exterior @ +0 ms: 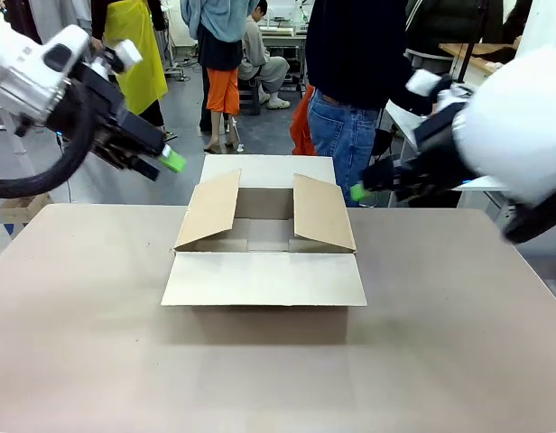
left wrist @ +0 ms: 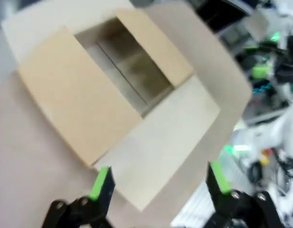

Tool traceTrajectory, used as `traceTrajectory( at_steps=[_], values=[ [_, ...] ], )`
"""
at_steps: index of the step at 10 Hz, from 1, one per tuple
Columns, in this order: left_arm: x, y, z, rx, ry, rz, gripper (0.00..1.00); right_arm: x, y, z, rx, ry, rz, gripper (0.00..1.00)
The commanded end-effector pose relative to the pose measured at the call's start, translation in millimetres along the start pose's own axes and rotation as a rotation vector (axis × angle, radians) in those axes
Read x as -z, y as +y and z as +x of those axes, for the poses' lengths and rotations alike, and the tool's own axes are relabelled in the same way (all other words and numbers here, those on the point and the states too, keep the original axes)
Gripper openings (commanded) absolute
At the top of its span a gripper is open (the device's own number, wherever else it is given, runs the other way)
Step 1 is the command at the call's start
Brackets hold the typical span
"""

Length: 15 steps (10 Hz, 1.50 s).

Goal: Pack the gift set into the box.
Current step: Place both hands on the side flaps of the Package Box and spread them outward.

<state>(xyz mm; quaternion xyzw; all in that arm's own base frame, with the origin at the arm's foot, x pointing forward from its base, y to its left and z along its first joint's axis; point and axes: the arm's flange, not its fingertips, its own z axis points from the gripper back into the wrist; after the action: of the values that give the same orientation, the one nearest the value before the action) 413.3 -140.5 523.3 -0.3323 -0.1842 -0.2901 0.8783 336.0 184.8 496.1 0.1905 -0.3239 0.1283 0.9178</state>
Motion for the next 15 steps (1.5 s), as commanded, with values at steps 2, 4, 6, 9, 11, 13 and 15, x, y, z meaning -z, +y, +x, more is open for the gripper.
traceTrajectory(
  at_steps=[2, 4, 6, 9, 11, 13, 15],
  values=[
    [-16.1, -4.5, -1.0, -0.022, -0.080, 0.027, 1.00, -21.4, -19.1, 1.1, 0.066, 0.061, 0.040, 1.00],
    [-3.7, 3.7, 1.6, -0.006, -0.019, 0.006, 1.00, 0.6, -5.5, -1.0, 0.019, 0.020, 0.005, 1.00],
    [28.2, -31.6, 41.1, 0.034, 0.144, -0.016, 1.00, 50.5, 37.5, 0.7, -0.198, 0.053, -0.044, 1.00],
    [70.5, -62.1, 88.9, -0.088, 0.352, 0.262, 1.00, 60.4, 33.4, -15.7, -0.243, 0.093, -0.134, 1.00],
    [92.3, -49.0, 116.7, -0.197, 0.393, 0.356, 1.00, 49.2, 18.2, -21.6, -0.201, 0.106, -0.073, 1.00],
    [111.6, -33.1, 134.2, -0.285, 0.317, 0.359, 1.00, 65.7, 35.6, -19.7, -0.266, 0.113, -0.096, 1.00],
    [141.8, -24.0, 136.5, -0.375, 0.192, 0.503, 1.00, 65.7, 35.6, -19.7, -0.266, 0.113, -0.096, 1.00]
  ],
)
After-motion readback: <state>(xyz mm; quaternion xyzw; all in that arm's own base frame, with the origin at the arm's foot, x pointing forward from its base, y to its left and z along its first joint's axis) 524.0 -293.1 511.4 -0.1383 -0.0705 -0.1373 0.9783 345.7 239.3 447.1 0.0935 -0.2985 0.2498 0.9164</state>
